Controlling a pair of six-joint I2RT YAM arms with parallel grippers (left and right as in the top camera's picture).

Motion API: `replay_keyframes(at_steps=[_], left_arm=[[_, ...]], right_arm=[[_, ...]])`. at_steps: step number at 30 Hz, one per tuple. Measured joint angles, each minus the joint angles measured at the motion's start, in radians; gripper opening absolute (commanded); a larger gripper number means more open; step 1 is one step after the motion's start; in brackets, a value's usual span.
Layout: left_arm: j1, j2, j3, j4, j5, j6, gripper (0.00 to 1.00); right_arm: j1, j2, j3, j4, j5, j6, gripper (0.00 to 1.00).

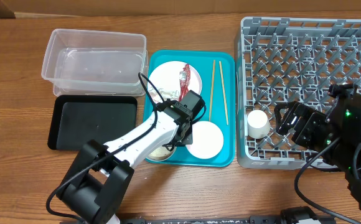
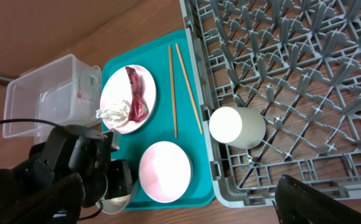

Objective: Sort waste into correct bins and load items into the dishwasher
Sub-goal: 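Grasp the rice-filled bowl with the left gripper, then tip the bowl over the black tray to dump the rice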

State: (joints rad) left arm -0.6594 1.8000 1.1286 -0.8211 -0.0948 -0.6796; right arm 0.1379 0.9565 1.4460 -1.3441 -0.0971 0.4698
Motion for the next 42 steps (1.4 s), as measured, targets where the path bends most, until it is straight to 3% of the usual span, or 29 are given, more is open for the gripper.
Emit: replay_keyframes(at_steps=[5,10,16,21,29,38,42], left_arm=[[0.000,-0.013,-0.004,-0.023,-0.007,0.006,0.04],[0.004,-0.055,0.095,-0.207,0.004,0.020,0.04],[0.083,-0.261,0.203,-0.257,0.064,0.071,0.04],[0.357,-0.322,0.210,-0.274,0.301,0.198,0.04],[0.827,-0.230,0.119,-0.270,0.808,0.517,0.04],[1.066,-0.001,0.058,-0.377,1.263,0.921,0.04],[1.126,0.043,0.056,-0.440,1.360,1.034,0.04]], right_arm=[[0.000,0.000,0.000,-0.001,0.000,0.000,1.00],[0.000,0.000,0.000,-0.002,0.000,0.000,1.00],[0.000,0.000,0.000,-0.002,0.000,0.000,1.00],[0.000,0.000,0.000,-0.002,0.000,0.000,1.00],[0.000,0.000,0.000,-0.001,0.000,0.000,1.00],[0.000,0.000,0.000,-0.001,0.000,0.000,1.00],[0.000,0.000,0.000,-0.001,0.000,0.000,1.00]])
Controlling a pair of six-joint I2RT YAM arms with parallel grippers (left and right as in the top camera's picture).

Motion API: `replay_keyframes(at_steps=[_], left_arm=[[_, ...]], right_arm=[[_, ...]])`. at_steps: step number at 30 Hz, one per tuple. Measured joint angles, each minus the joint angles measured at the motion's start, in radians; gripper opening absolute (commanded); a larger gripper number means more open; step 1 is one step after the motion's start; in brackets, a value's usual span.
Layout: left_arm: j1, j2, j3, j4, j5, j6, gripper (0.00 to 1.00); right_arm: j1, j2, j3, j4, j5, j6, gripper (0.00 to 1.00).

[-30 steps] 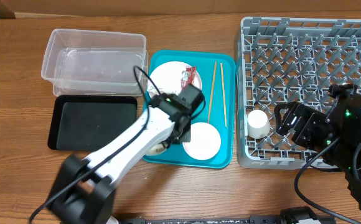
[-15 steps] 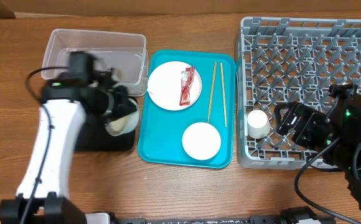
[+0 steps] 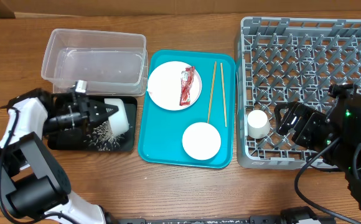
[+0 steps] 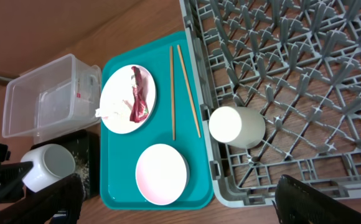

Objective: Sort waste into correct bins and load items into the dishwasher
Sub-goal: 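Tip the bowl over the black tray to dump the rice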

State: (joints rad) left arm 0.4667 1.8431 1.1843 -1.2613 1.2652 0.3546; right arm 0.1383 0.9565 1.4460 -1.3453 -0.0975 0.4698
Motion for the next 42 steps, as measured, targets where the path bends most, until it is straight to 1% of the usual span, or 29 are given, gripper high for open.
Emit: replay_keyframes(at_steps=[5,7,10,13,15,17,19,21,23,25,27,29,31,33,35,38,39,41,42], left_arm=[[0.019,0.020,0.000,-0.070,0.070,0.109,0.04],[0.019,0.021,0.000,-0.069,0.092,0.147,0.04],[0.019,0.022,0.000,-0.110,0.119,0.185,0.04],[0.019,0.023,0.000,-0.108,0.140,0.230,0.04],[0.019,0.024,-0.001,-0.181,0.174,0.259,0.04],[0.019,0.024,-0.002,-0.188,0.192,0.324,0.04],[0.018,0.024,-0.002,-0.135,0.188,0.345,0.04],[0.018,0.028,-0.001,-0.181,0.190,0.344,0.04],[0.016,0.028,-0.002,-0.208,0.188,0.403,0.04],[0.012,0.030,-0.002,-0.207,0.188,0.412,0.04],[0.008,0.034,-0.002,-0.255,0.190,0.436,0.04],[0.004,0.034,-0.002,-0.239,0.185,0.472,0.04],[0.004,0.034,-0.002,-0.239,0.174,0.471,0.04],[0.004,0.034,-0.002,-0.291,0.169,0.472,0.04],[-0.005,0.034,0.000,-0.393,0.164,0.516,0.04],[-0.066,0.020,-0.001,-0.422,0.154,0.562,0.04],[-0.109,0.007,0.000,-0.420,0.153,0.568,0.04],[-0.187,-0.025,0.000,-0.392,0.151,0.569,0.04],[-0.245,-0.050,0.000,-0.336,0.145,0.547,0.04]], right_arm=[[0.000,0.000,0.000,0.000,0.000,0.000,1.00],[0.000,0.000,0.000,0.000,0.000,0.000,1.00],[0.000,0.000,0.000,0.000,0.000,0.000,1.00],[0.000,0.000,0.000,0.002,0.000,0.000,1.00],[0.000,0.000,0.000,0.006,0.000,0.000,1.00],[0.000,0.000,0.000,0.006,0.000,0.000,1.00],[0.000,0.000,0.000,0.006,0.000,0.000,1.00],[0.000,0.000,0.000,0.006,-0.001,0.000,1.00],[0.000,0.000,0.000,0.007,0.000,0.000,1.00],[0.000,0.000,0.000,0.006,0.000,0.000,1.00],[0.000,0.000,0.000,0.006,0.000,0.000,1.00],[0.000,0.000,0.000,0.007,0.000,0.000,1.00],[0.000,0.000,0.000,0.007,0.000,0.000,1.00],[0.000,0.000,0.000,0.007,0.000,0.000,1.00],[0.000,0.000,0.000,0.007,0.000,0.000,1.00],[0.000,0.000,0.000,0.008,0.000,0.000,1.00],[0.000,0.000,0.000,0.008,0.000,0.000,1.00],[0.000,0.000,0.000,0.008,0.000,0.000,1.00],[0.000,0.000,0.000,0.009,0.000,0.000,1.00]])
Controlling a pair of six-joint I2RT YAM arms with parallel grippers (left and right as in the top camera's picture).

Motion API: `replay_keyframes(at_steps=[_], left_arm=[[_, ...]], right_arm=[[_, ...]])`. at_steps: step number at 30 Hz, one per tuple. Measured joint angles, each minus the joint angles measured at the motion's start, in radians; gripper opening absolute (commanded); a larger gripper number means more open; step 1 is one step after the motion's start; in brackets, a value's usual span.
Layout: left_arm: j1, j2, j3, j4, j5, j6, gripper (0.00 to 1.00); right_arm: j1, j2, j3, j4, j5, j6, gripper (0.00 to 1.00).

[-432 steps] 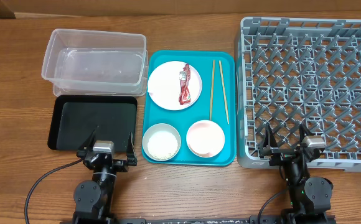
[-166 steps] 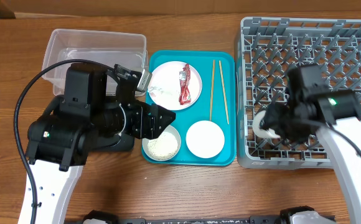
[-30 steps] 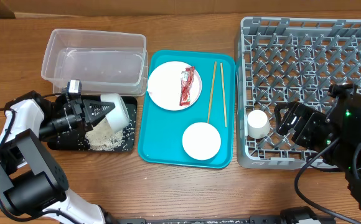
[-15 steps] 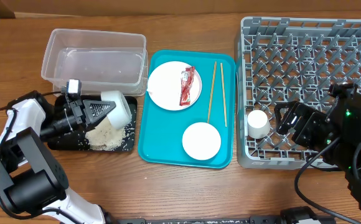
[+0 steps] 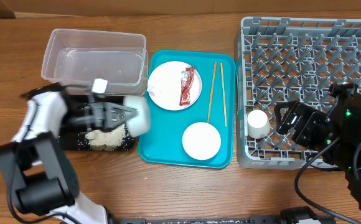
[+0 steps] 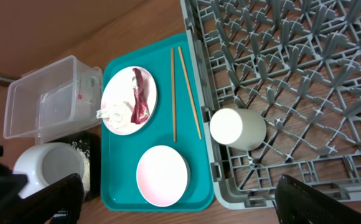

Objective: Sort waste into correct bins and load items into the dishwasher
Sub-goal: 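Tip the bowl over the black tray to dump the rice, then return the empty bowl to the teal tray with left gripper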

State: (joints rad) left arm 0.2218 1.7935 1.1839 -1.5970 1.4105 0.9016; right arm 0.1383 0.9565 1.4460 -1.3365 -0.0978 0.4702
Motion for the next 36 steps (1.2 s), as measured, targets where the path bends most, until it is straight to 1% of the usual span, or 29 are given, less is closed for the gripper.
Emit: replay_keyframes(at_steps=[2,4,7,10,11,14,17,20,24,27,28,30,31,33,34,36], left_arm=[[-0.088,-0.030,0.002,0.119,-0.021,-0.072,0.04],[-0.177,-0.044,0.004,0.267,-0.075,-0.203,0.04],[-0.286,-0.048,0.003,0.482,-0.235,-0.488,0.04],[-0.363,-0.077,0.003,0.561,-0.440,-0.723,0.04],[-0.391,-0.100,0.003,0.576,-0.529,-0.802,0.04],[-0.486,-0.180,0.003,0.599,-0.811,-0.988,0.04],[-0.622,-0.228,0.003,0.611,-1.069,-1.132,0.04],[-0.763,-0.210,0.003,0.649,-1.254,-1.234,0.04],[-0.901,-0.143,0.003,0.659,-1.421,-1.345,0.04],[-0.943,-0.103,0.003,0.653,-1.505,-1.409,0.04],[-0.947,-0.097,0.003,0.651,-1.529,-1.428,0.07],[-0.947,-0.096,0.003,0.654,-1.558,-1.450,0.09],[-0.946,-0.096,0.003,0.656,-1.570,-1.458,0.15],[-0.946,-0.096,0.003,0.655,-1.587,-1.469,0.42],[-0.946,-0.096,0.003,0.655,-1.593,-1.476,0.52],[-0.946,-0.096,0.005,0.647,-1.596,-1.484,0.54]], right_arm=[[0.000,0.000,0.000,0.004,0.000,0.000,1.00],[0.000,0.000,0.000,0.006,0.000,0.000,1.00],[0.000,0.000,0.000,0.006,0.000,0.000,1.00],[0.000,0.000,0.000,0.004,0.000,0.000,1.00],[0.000,0.000,0.000,0.004,0.000,0.000,1.00],[0.000,0.000,0.000,0.004,0.000,0.000,1.00],[0.000,0.000,0.000,0.004,0.000,0.000,1.00],[0.000,0.000,0.000,0.004,0.000,-0.001,1.00],[0.000,0.000,0.000,0.004,0.000,0.000,1.00],[0.000,0.000,0.000,0.004,0.000,0.000,1.00],[0.000,0.000,0.000,0.004,0.000,-0.001,1.00],[0.000,0.000,0.000,0.004,0.000,0.000,1.00],[0.000,0.000,0.000,0.003,0.000,-0.001,1.00],[0.000,0.000,0.000,0.004,0.000,0.000,1.00],[0.000,0.000,0.000,0.004,0.000,0.000,1.00],[0.000,0.000,0.000,0.004,0.000,0.000,1.00]])
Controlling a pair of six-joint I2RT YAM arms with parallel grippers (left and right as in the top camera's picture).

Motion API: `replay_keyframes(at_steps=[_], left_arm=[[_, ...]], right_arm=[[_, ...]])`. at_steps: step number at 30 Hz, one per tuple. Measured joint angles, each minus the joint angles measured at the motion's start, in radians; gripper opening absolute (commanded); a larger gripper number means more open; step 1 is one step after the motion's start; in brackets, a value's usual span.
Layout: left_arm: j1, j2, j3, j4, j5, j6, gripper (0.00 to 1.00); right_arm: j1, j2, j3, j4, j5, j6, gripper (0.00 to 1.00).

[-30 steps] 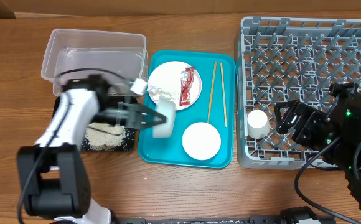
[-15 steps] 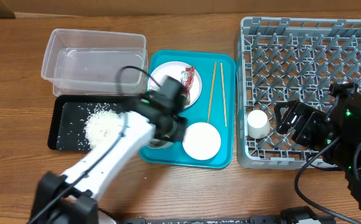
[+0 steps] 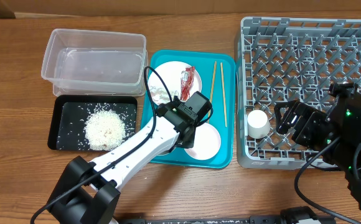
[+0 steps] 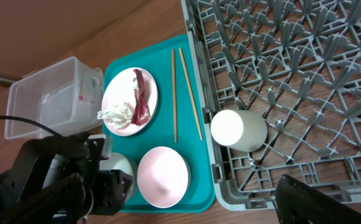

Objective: Sort waste into correct bins and load items into the dishwasher
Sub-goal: 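Return the empty bowl to the teal tray with left gripper, then grasp the red wrapper on the white plate and drop it in the clear bin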

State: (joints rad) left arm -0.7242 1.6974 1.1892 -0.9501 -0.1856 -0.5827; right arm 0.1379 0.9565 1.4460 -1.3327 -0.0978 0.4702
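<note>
My left arm reaches across the teal tray (image 3: 221, 155). Its gripper (image 3: 185, 134) is shut on a white bowl (image 4: 122, 167) at the tray's front left, beside an upturned white bowl (image 3: 206, 140). Spilled rice (image 3: 106, 127) lies piled in the black tray (image 3: 62, 140). At the teal tray's back is a white plate (image 3: 168, 76) with a red wrapper (image 3: 187, 79) and a crumpled tissue (image 4: 114, 114). Two chopsticks (image 3: 217, 90) lie to its right. My right gripper (image 3: 290, 119) hangs open over the grey dish rack (image 3: 305, 37), near a white cup (image 3: 257, 123).
A clear plastic bin (image 3: 93, 55) stands behind the black tray, with nothing in it. The dish rack fills the table's right side, and only the cup is in it. Bare wooden table lies at the front and far left.
My left gripper has moved with the white bowl from the black tray's right edge to the front left of the teal tray. The rice pile now lies uncovered. The right arm is unchanged.
First my left gripper was at the bowl on the teal tray. Then it held the bowl tipped over the black tray, where rice was scattered. Later the bowl was at that tray's right edge with a rice pile. Now the bowl is back on the teal tray.
</note>
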Motion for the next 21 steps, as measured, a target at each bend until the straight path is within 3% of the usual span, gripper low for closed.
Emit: replay_keyframes(at_steps=[4,7,15,21], left_arm=[[0.011,0.000,0.067,-0.063,-0.003,0.003,0.62],[0.035,0.001,0.168,-0.055,-0.008,0.033,0.63],[0.189,0.021,0.261,0.273,0.014,0.210,0.59],[0.228,0.209,0.264,0.443,0.084,0.327,0.63]], right_arm=[[0.000,0.000,0.000,0.000,0.000,0.000,1.00],[0.000,0.000,0.000,0.000,0.000,0.000,1.00],[0.000,0.000,0.000,-0.001,0.001,0.000,1.00],[0.000,0.000,0.000,0.000,0.000,0.000,1.00]])
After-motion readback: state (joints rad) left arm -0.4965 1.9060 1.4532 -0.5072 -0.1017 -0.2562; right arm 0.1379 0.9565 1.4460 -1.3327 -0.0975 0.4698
